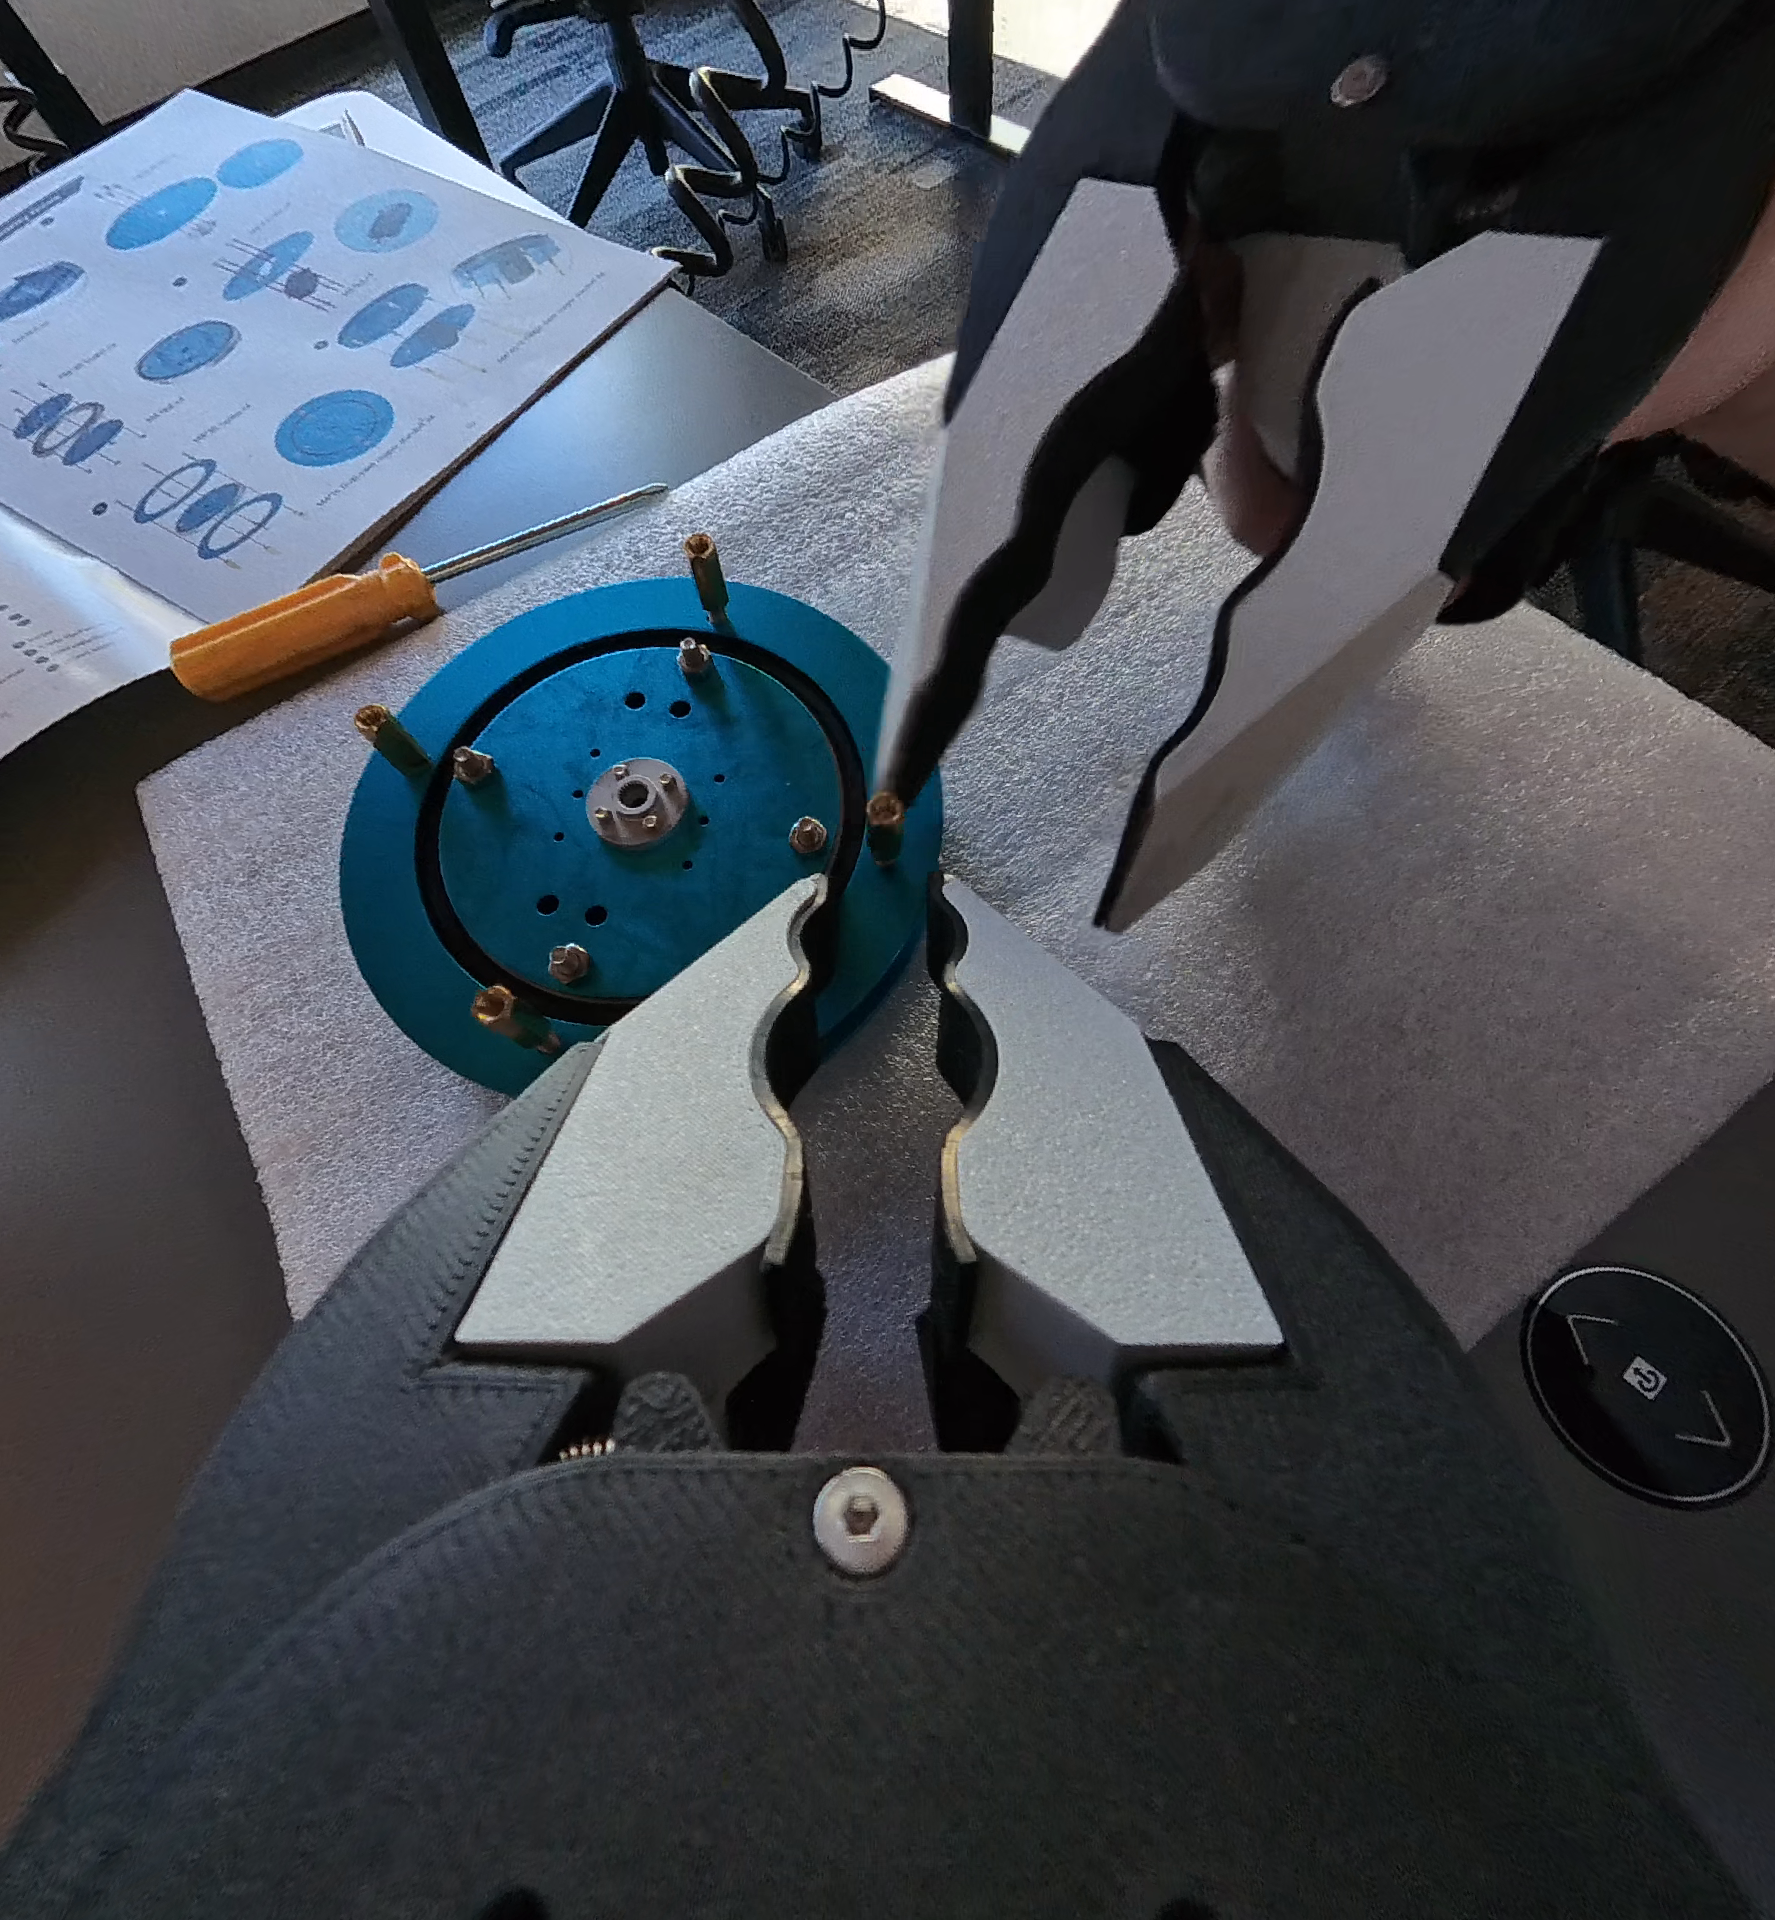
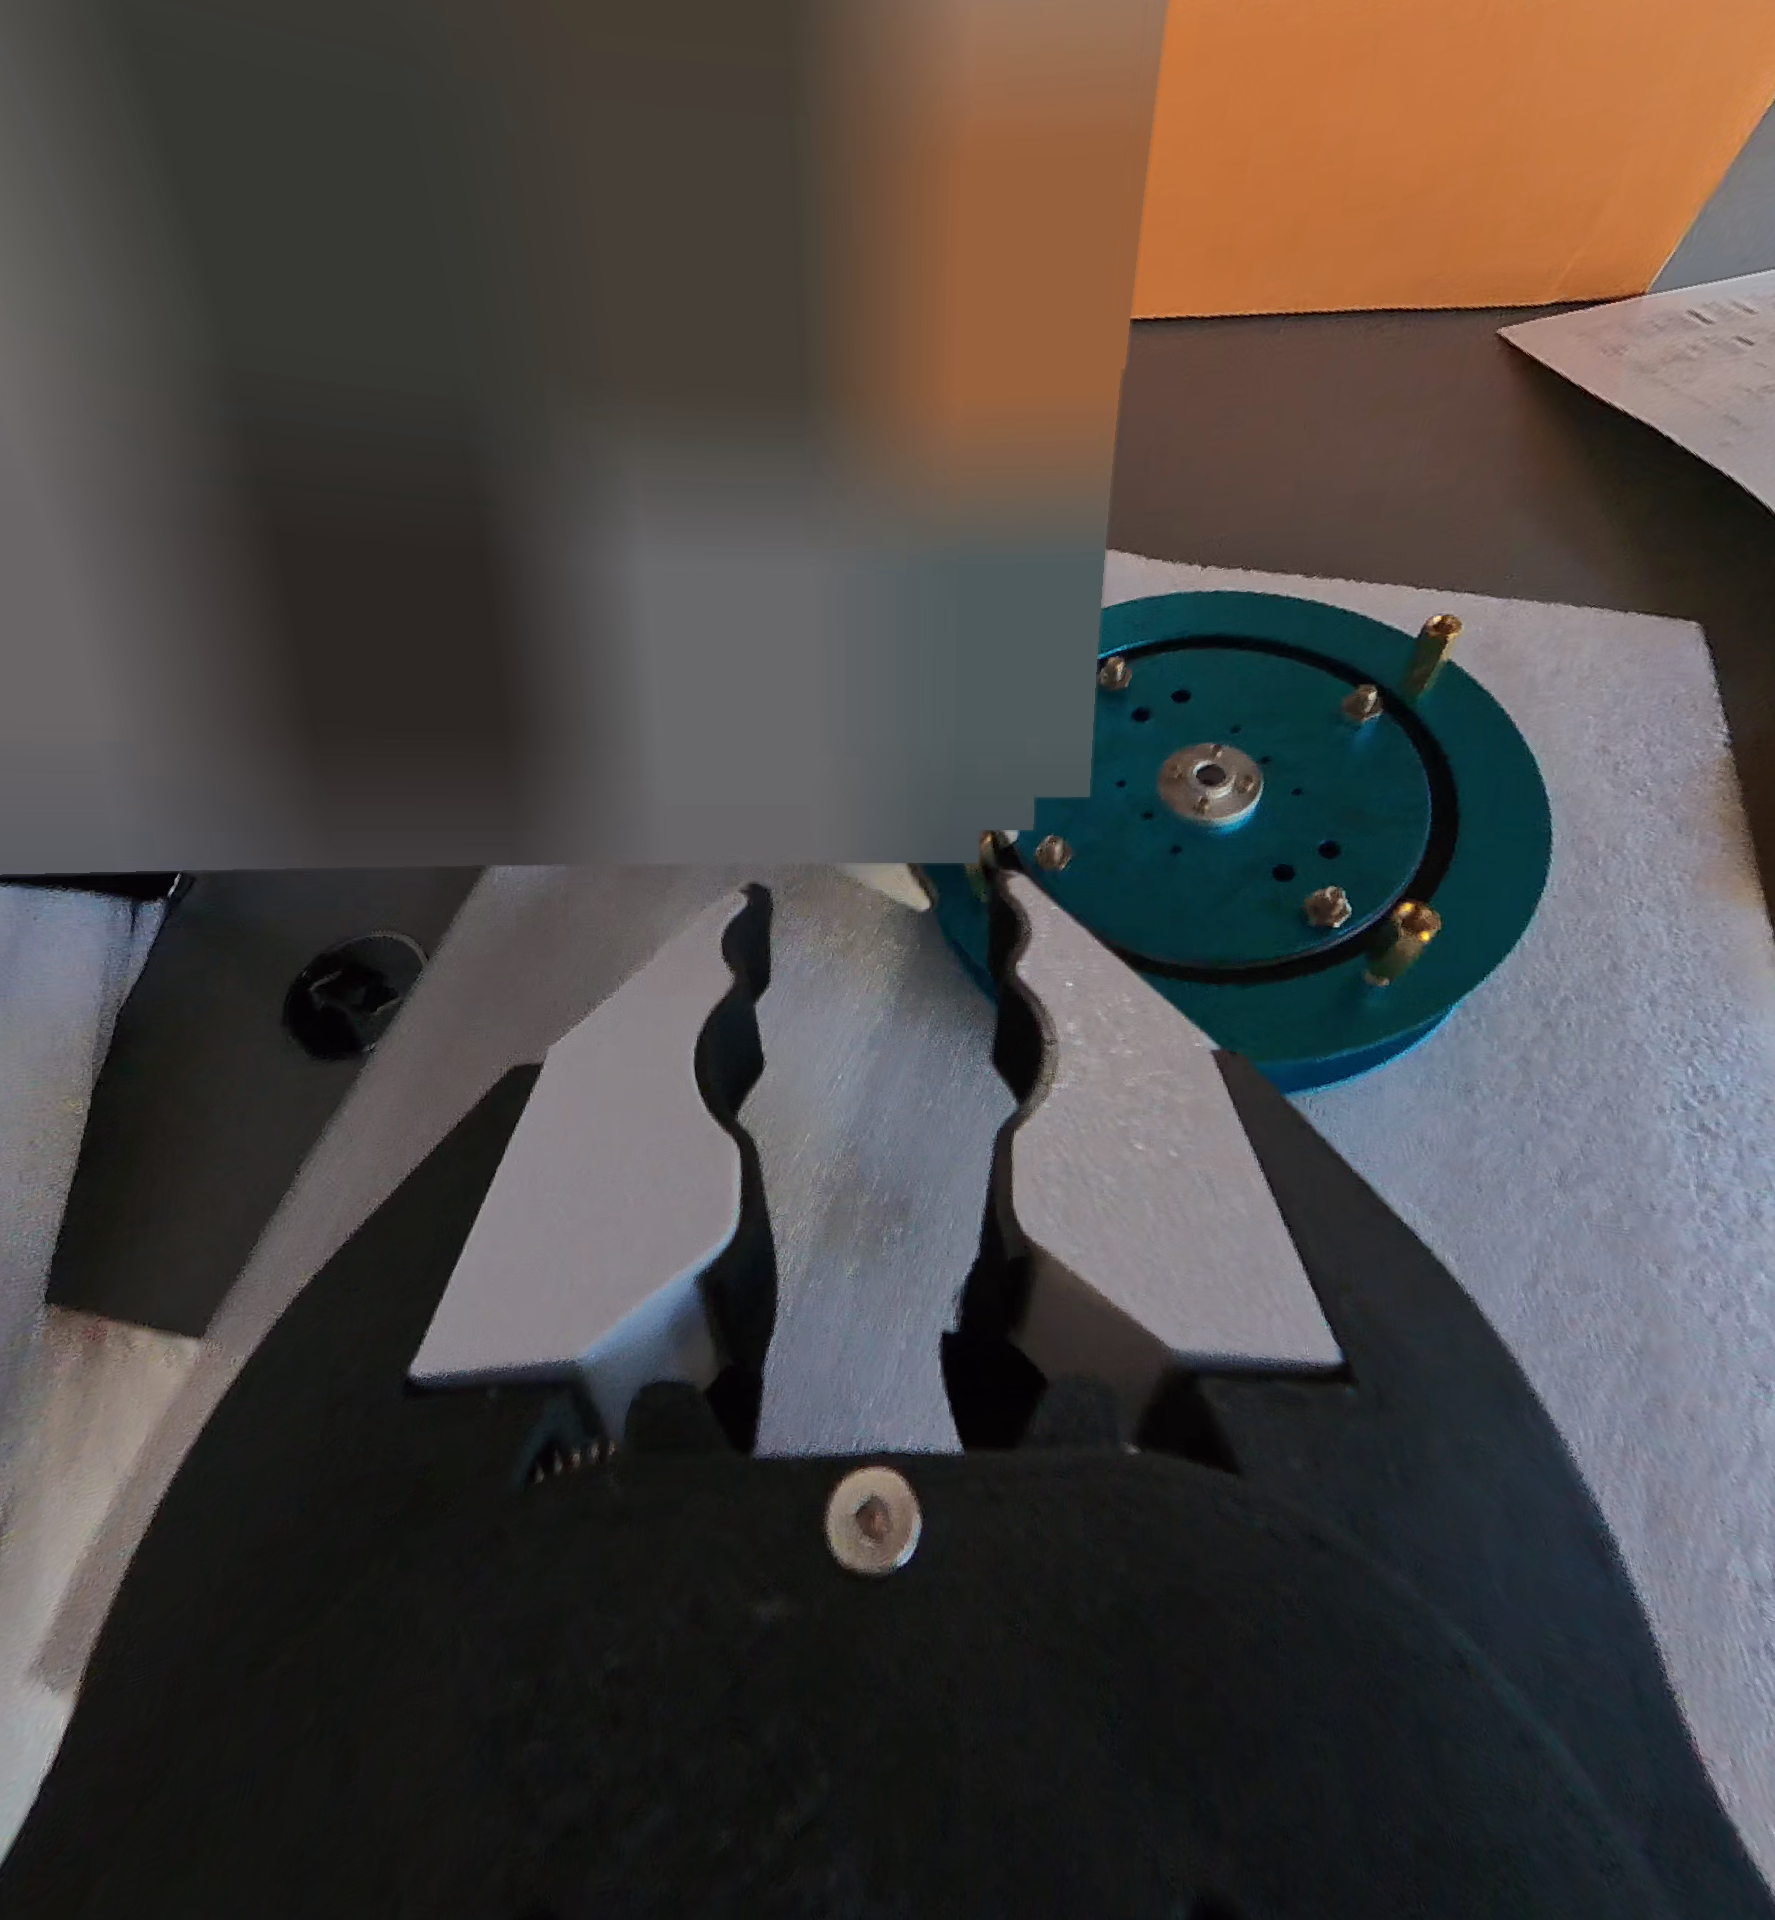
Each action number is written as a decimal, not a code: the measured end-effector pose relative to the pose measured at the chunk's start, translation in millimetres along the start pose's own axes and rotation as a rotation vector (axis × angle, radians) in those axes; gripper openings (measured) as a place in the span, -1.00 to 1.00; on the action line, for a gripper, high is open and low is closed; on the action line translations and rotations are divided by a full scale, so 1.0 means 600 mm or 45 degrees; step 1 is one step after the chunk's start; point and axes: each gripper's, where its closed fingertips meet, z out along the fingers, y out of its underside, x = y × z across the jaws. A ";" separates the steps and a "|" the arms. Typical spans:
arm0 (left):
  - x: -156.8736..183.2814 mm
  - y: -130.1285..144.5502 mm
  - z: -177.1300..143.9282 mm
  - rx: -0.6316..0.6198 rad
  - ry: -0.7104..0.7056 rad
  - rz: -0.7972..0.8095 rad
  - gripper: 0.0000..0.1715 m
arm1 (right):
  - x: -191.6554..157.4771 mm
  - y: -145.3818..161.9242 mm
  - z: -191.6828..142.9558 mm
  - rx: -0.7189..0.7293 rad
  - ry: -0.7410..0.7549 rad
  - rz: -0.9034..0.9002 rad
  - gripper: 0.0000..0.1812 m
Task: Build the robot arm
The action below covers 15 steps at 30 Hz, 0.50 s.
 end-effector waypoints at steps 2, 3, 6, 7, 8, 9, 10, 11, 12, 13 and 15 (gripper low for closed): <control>0.000 0.000 0.000 0.001 0.000 0.000 -0.82 | -0.008 0.000 -0.011 0.017 -0.009 0.002 -0.76; 0.000 0.000 0.000 0.001 0.003 -0.002 -0.82 | -0.004 -0.003 -0.013 0.039 0.006 0.019 -0.75; 0.000 0.000 0.000 0.000 -0.002 0.007 -0.82 | 0.014 -0.015 -0.007 0.091 0.041 0.045 -0.69; 0.000 0.000 0.000 -0.002 -0.006 0.015 -0.82 | 0.017 -0.022 -0.003 0.118 0.043 0.042 -0.67; 0.000 0.001 0.000 -0.003 -0.009 0.021 -0.82 | 0.018 -0.025 0.002 0.128 0.033 0.045 -0.65; 0.000 0.001 0.001 -0.003 -0.010 0.024 -0.82 | 0.015 -0.019 0.006 0.099 0.008 0.059 -0.63; 0.000 0.001 0.000 -0.002 -0.009 0.024 -0.82 | 0.009 -0.013 0.007 0.067 -0.014 0.074 -0.61; 0.000 0.001 0.000 -0.001 -0.007 0.024 -0.82 | 0.005 -0.009 0.004 0.055 -0.015 0.087 -0.59; 0.001 0.001 0.001 -0.003 -0.005 0.026 -0.82 | 0.000 -0.007 -0.002 0.059 0.000 0.088 -0.59; 0.001 0.001 0.001 -0.003 -0.008 0.034 -0.82 | -0.009 -0.003 -0.010 0.062 -0.006 0.079 -0.75; 0.001 0.001 0.001 -0.005 -0.012 0.043 -0.82 | -0.010 -0.002 -0.022 0.097 0.047 0.105 -0.76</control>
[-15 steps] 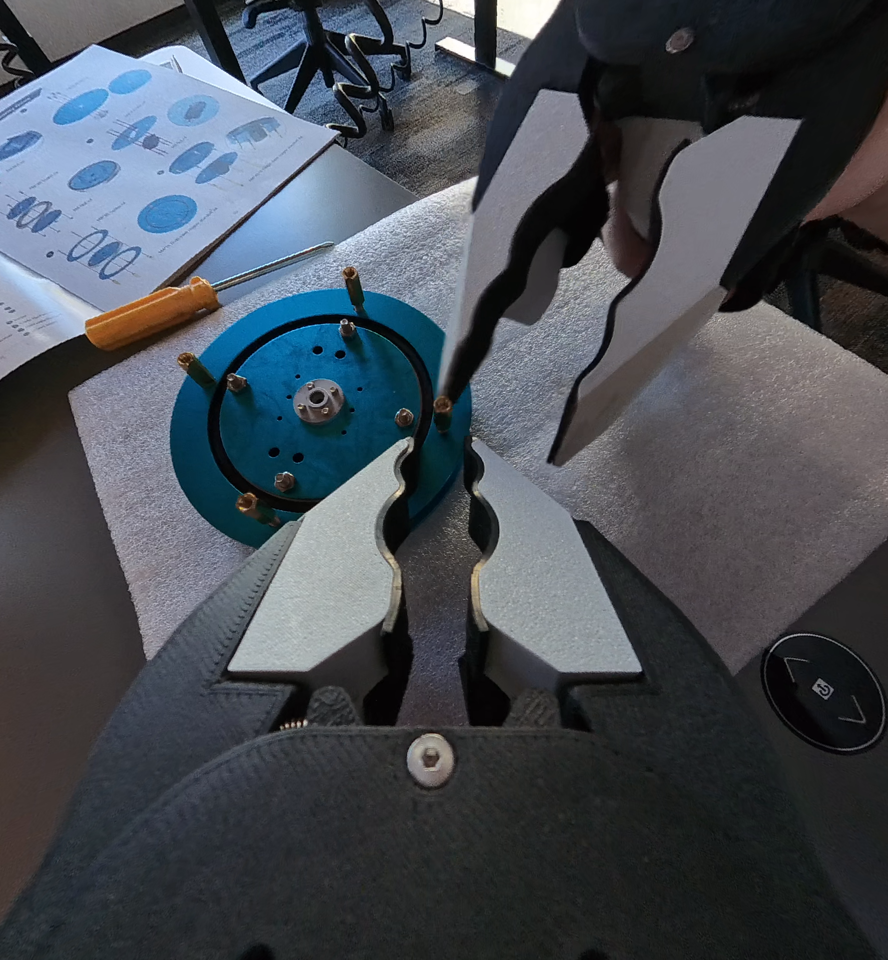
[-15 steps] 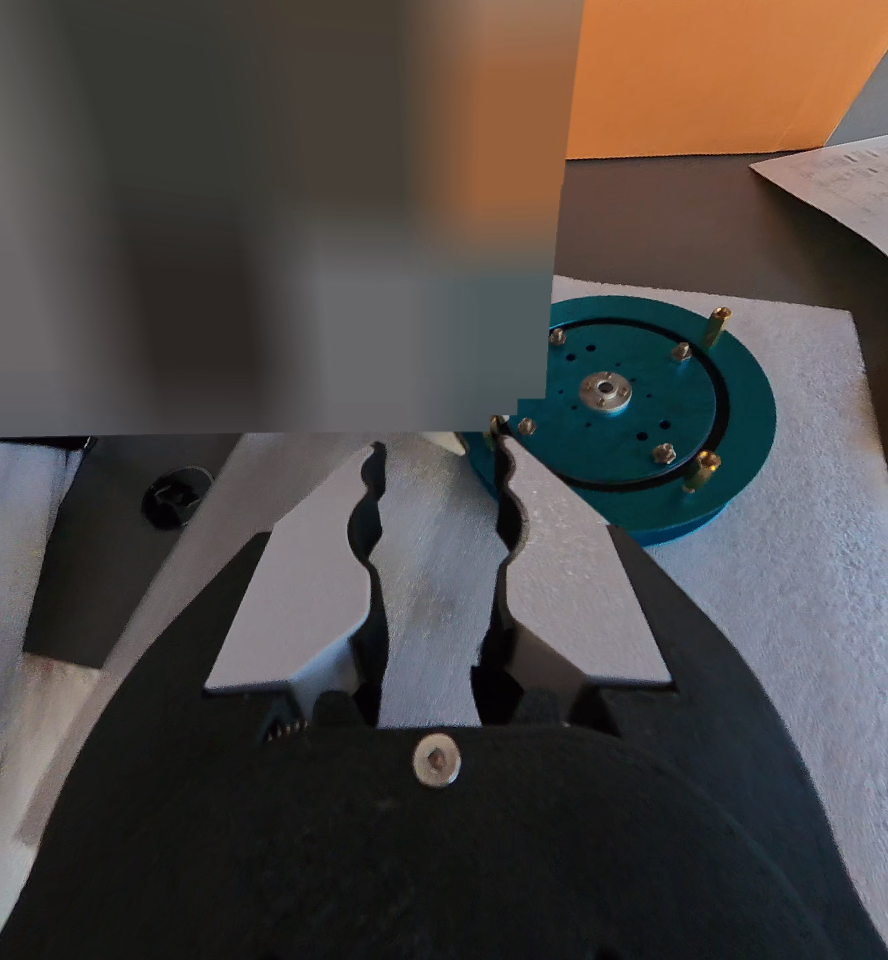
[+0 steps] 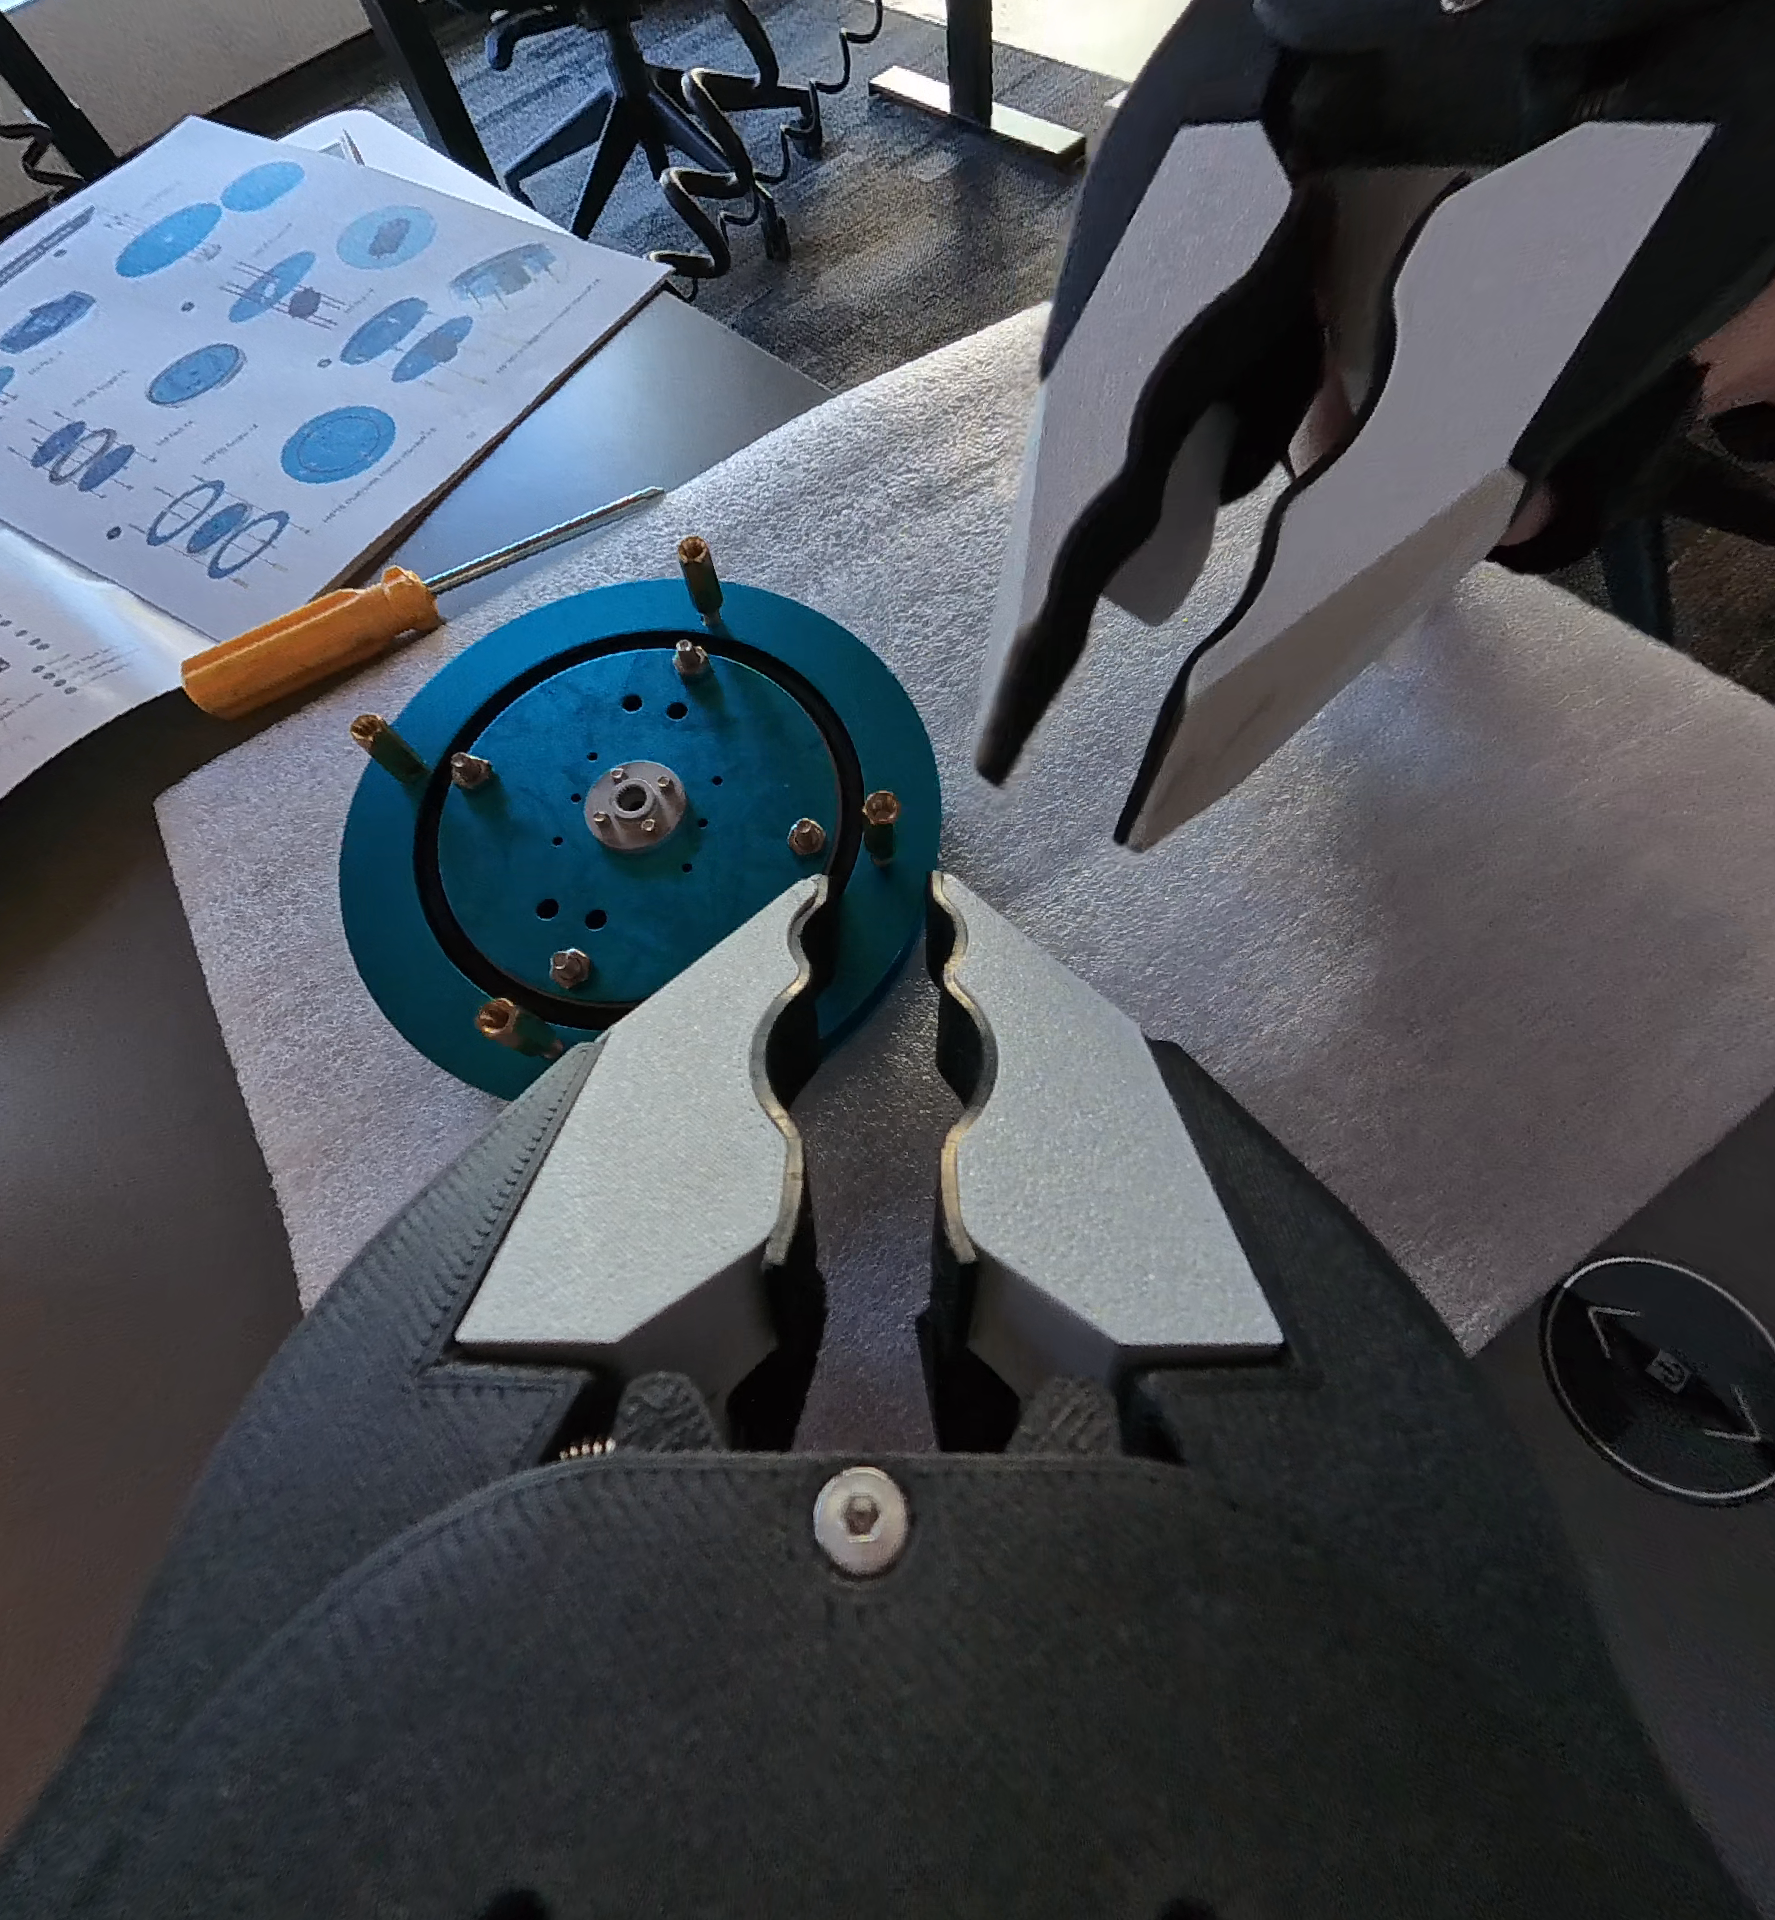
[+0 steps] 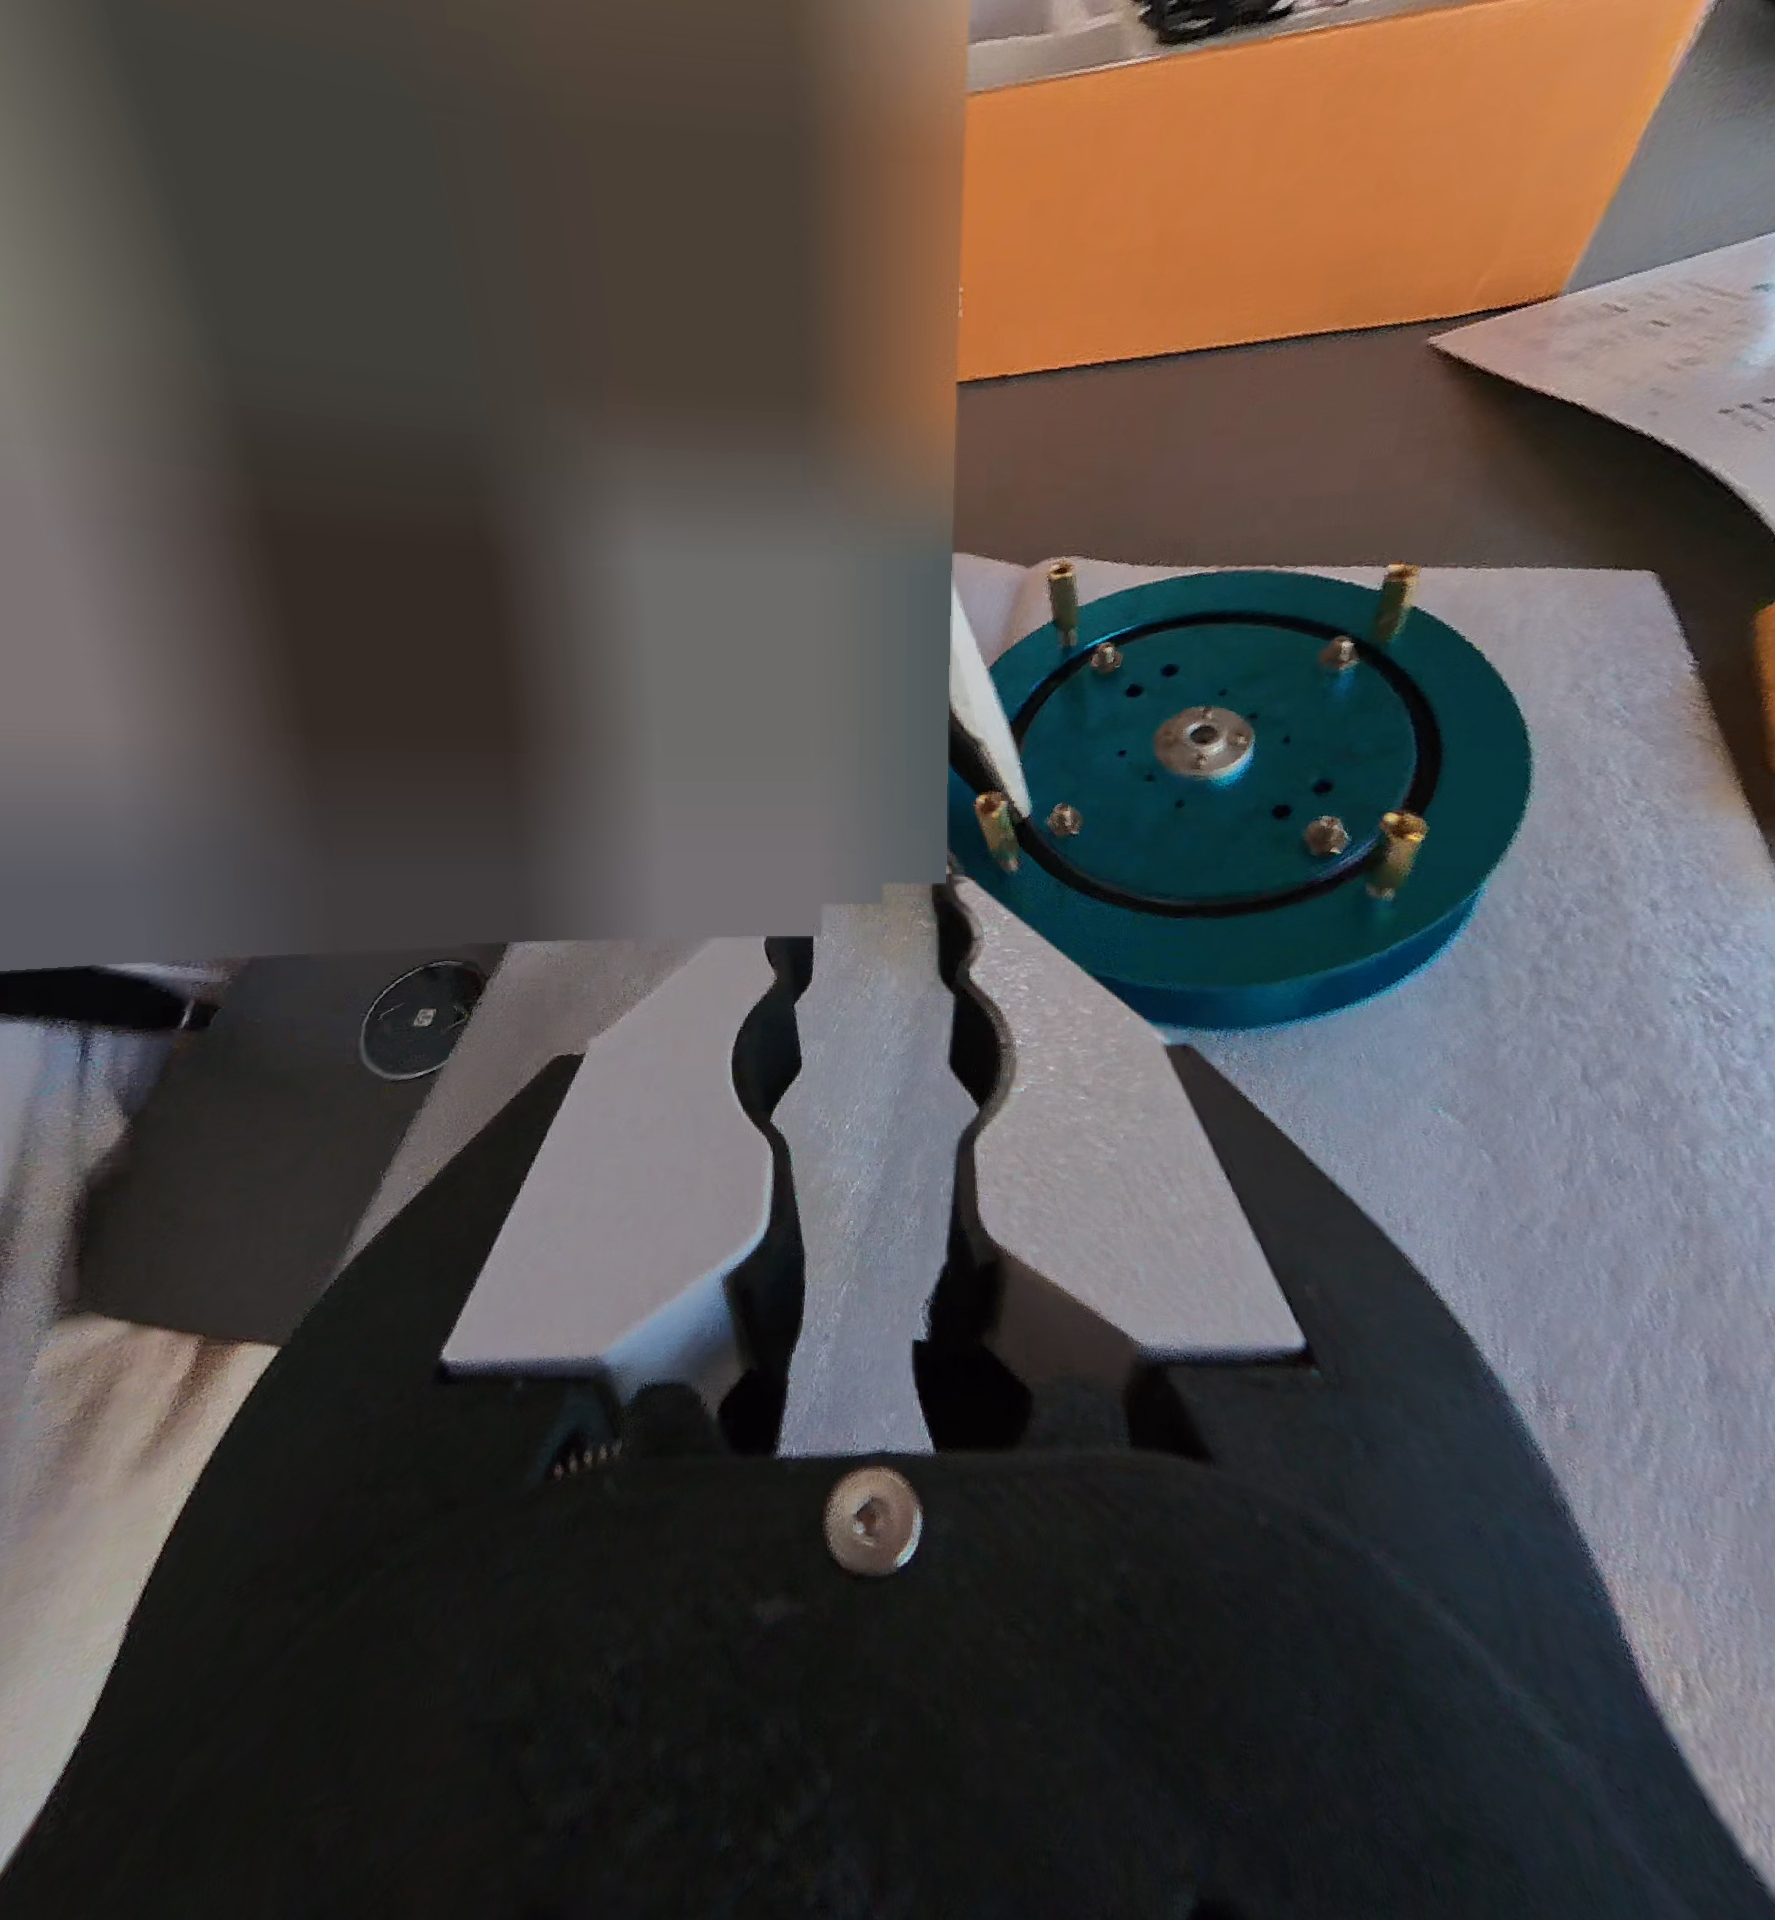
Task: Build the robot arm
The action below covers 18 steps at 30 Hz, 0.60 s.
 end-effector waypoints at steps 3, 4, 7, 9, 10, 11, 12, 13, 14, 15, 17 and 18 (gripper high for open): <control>0.001 0.001 0.000 -0.004 -0.009 0.015 -0.82 | 0.019 -0.013 -0.001 0.073 0.095 -0.052 -0.61; 0.001 0.001 0.000 -0.005 -0.009 0.018 -0.82 | 0.025 -0.015 0.006 0.073 0.108 -0.079 -0.53; 0.001 0.001 0.001 -0.004 -0.007 0.016 -0.82 | 0.026 -0.005 0.030 -0.009 0.054 -0.146 -0.41; 0.001 0.001 0.001 -0.003 -0.010 0.018 -0.82 | 0.016 0.008 0.037 -0.078 0.000 -0.172 -0.45; 0.001 0.001 0.001 -0.004 -0.015 0.024 -0.82 | 0.011 0.011 0.036 -0.097 0.002 -0.196 -0.48; 0.001 0.001 0.001 -0.008 -0.018 0.034 -0.82 | 0.007 0.015 0.031 -0.116 0.013 -0.214 -0.49; 0.002 0.002 0.002 -0.012 -0.023 0.044 -0.83 | -0.001 0.022 0.024 -0.149 0.008 -0.227 -0.60; 0.003 0.003 0.002 -0.015 -0.029 0.056 -0.83 | -0.010 0.027 0.016 -0.171 -0.005 -0.241 -0.72; 0.003 0.003 0.002 -0.017 -0.035 0.068 -0.83 | -0.007 0.024 0.008 -0.174 0.031 -0.268 -0.72; 0.004 0.004 0.002 -0.020 -0.040 0.081 -0.83 | 0.002 0.018 0.001 -0.188 0.077 -0.316 -0.72; 0.005 0.005 0.003 -0.025 -0.043 0.097 -0.83 | 0.018 0.004 -0.004 -0.280 0.102 -0.455 -0.72; 0.005 0.005 0.003 -0.025 -0.043 0.100 -0.83 | 0.021 -0.005 -0.002 -0.332 0.080 -0.549 -0.71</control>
